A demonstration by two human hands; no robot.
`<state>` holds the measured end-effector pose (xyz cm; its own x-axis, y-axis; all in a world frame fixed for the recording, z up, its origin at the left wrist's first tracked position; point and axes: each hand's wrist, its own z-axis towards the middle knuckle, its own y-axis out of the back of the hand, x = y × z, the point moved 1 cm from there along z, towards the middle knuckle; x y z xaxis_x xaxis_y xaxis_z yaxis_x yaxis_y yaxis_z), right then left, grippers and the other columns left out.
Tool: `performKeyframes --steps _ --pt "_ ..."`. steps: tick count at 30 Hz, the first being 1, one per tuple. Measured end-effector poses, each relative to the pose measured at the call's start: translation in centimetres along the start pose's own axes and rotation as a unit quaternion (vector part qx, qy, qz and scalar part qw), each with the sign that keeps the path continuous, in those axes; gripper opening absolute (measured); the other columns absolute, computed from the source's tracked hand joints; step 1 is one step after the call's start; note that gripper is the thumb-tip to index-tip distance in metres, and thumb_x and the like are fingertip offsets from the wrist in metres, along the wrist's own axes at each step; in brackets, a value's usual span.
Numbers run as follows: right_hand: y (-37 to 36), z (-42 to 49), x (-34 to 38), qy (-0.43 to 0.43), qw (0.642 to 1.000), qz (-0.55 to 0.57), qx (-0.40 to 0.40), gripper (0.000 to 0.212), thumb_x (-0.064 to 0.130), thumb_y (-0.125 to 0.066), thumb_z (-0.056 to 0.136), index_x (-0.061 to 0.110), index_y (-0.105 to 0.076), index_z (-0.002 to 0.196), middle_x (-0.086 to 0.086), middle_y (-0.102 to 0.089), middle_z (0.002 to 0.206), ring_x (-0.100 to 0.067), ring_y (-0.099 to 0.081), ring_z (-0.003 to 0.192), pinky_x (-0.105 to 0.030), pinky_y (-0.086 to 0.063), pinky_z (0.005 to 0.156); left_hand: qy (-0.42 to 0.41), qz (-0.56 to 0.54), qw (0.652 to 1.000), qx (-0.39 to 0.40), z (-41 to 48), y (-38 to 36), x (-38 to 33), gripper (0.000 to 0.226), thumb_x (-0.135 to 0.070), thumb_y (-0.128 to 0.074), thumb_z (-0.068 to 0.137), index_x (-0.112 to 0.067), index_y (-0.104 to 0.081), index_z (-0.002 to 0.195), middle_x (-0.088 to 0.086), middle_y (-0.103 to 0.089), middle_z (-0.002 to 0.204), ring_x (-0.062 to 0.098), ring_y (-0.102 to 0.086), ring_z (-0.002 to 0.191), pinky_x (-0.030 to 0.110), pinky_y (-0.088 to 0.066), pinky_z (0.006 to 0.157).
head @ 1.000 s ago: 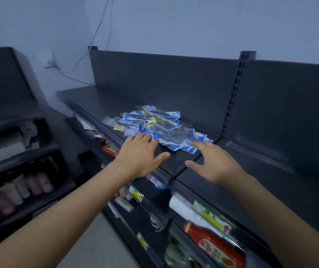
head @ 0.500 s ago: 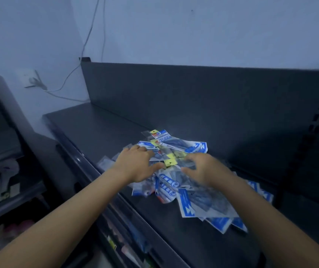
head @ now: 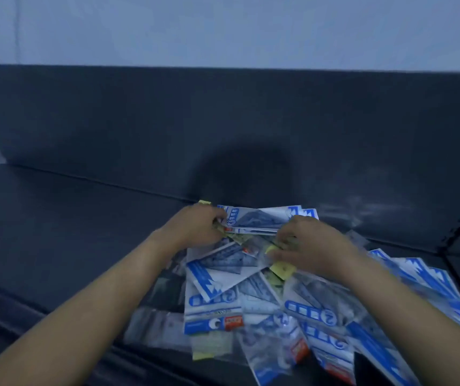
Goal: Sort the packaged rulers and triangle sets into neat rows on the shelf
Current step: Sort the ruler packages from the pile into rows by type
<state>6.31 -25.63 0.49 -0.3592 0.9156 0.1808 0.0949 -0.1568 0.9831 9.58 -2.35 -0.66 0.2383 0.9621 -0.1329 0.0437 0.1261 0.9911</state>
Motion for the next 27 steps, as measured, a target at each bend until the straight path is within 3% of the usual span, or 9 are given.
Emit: performKeyframes --steps 2,5,8,11,13,16,21,25,27 --pt "-0.4 0.6 1.1 -0.023 1.0 0.005 0.003 0.029 0.055 -0.059 0.08 0.026 -0.057 0.082 0.009 -0.049 0.091 -0.016 -0.052 0.088 -0.029 -0.041 0.068 -0.062 -0.028 0.998 -0.012 1.1 -0.2 0.9 0.043 -0.039 -0.066 0.08 -0.023 -0.061 0.12 0.002 -0.065 0.114 0.025 -0.058 0.106 0.034 -0.046 0.088" --pt "-1.0 1.0 1.7 -0.04 0.999 0.021 -0.008 0.028 0.047 -0.056 0.087 0.025 -0.064 0.103 0.004 -0.053 0.104 -0.017 -0.055 0.098 -0.029 -0.045 0.078 -0.111 -0.091 0.99 0.011 1.9 -0.3 2.0 0.057 -0.035 -0.069 0.079 -0.025 -0.052 0.133 -0.001 -0.065 0.107 0.025 -0.06 0.105 0.028 -0.045 0.085" --pt "-1.3 0.9 1.7 -0.048 0.998 0.036 -0.014 0.027 0.041 -0.055 0.09 0.027 -0.065 0.111 0.004 -0.054 0.107 -0.016 -0.056 0.102 -0.033 -0.047 0.088 -0.121 -0.172 0.977 0.039 2.3 -0.5 2.8 0.064 -0.025 -0.073 0.078 -0.029 -0.048 0.137 -0.014 -0.058 0.083 0.015 -0.062 0.08 0.023 -0.047 0.068" --pt "-1.2 0.6 1.2 -0.064 0.997 0.047 -0.011 0.027 0.041 -0.055 0.09 0.032 -0.064 0.113 0.008 -0.054 0.111 -0.013 -0.055 0.106 -0.034 -0.046 0.091 -0.14 -0.175 0.974 0.029 2.4 -0.4 3.3 0.058 -0.016 -0.068 0.078 -0.027 -0.053 0.133 -0.018 -0.056 0.069 0.005 -0.058 0.061 0.026 -0.053 0.064" --pt "-1.1 0.6 0.9 -0.069 0.997 0.047 -0.01 0.025 0.035 -0.055 0.091 0.031 -0.064 0.114 0.007 -0.054 0.113 -0.013 -0.055 0.107 -0.032 -0.045 0.092 -0.148 -0.197 0.969 0.036 2.2 -0.2 3.4 0.058 -0.012 -0.069 0.077 -0.025 -0.054 0.131 -0.016 -0.06 0.071 -0.001 -0.057 0.06 0.024 -0.052 0.066" --pt "-1.3 0.5 0.9 -0.071 0.997 0.03 -0.019 0.027 0.023 -0.048 0.094 0.026 -0.063 0.116 0.002 -0.054 0.117 -0.017 -0.056 0.107 -0.032 -0.046 0.091 -0.138 -0.263 0.95 0.096 2.0 0.2 3.7 0.062 -0.004 -0.075 0.071 -0.02 -0.051 0.127 0.002 -0.069 0.093 0.006 -0.059 0.068 0.032 -0.053 0.076" --pt "-1.3 0.1 1.0 -0.069 0.997 0.007 -0.031 0.03 0.009 -0.051 0.089 0.022 -0.064 0.113 0.0 -0.054 0.117 -0.02 -0.057 0.1 -0.034 -0.05 0.086 -0.099 -0.234 0.947 0.199 1.6 0.7 3.7 0.084 -0.01 -0.085 0.064 -0.023 -0.037 0.132 -0.005 -0.065 0.089 0.011 -0.058 0.073 0.04 -0.053 0.078" --pt "-0.8 -0.7 0.5 -0.067 0.997 -0.036 -0.027 0.026 0.008 -0.054 0.086 0.02 -0.067 0.105 0.002 -0.055 0.112 -0.022 -0.058 0.101 -0.033 -0.05 0.083 -0.089 -0.203 0.95 0.222 0.9 1.5 4.2 0.076 -0.006 -0.081 0.059 -0.025 -0.041 0.12 -0.009 -0.059 0.073 0.004 -0.055 0.057 0.023 -0.046 0.052" --pt "-0.6 -0.9 0.2 -0.073 0.996 -0.041 -0.037 0.025 0.009 -0.051 0.089 0.019 -0.067 0.105 0.0 -0.056 0.113 -0.023 -0.059 0.099 -0.036 -0.051 0.083 -0.078 -0.217 0.94 0.249 0.5 2.1 4.8 0.067 0.002 -0.077 0.062 -0.023 -0.046 0.116 -0.007 -0.058 0.07 0.007 -0.056 0.054 0.02 -0.047 0.049"
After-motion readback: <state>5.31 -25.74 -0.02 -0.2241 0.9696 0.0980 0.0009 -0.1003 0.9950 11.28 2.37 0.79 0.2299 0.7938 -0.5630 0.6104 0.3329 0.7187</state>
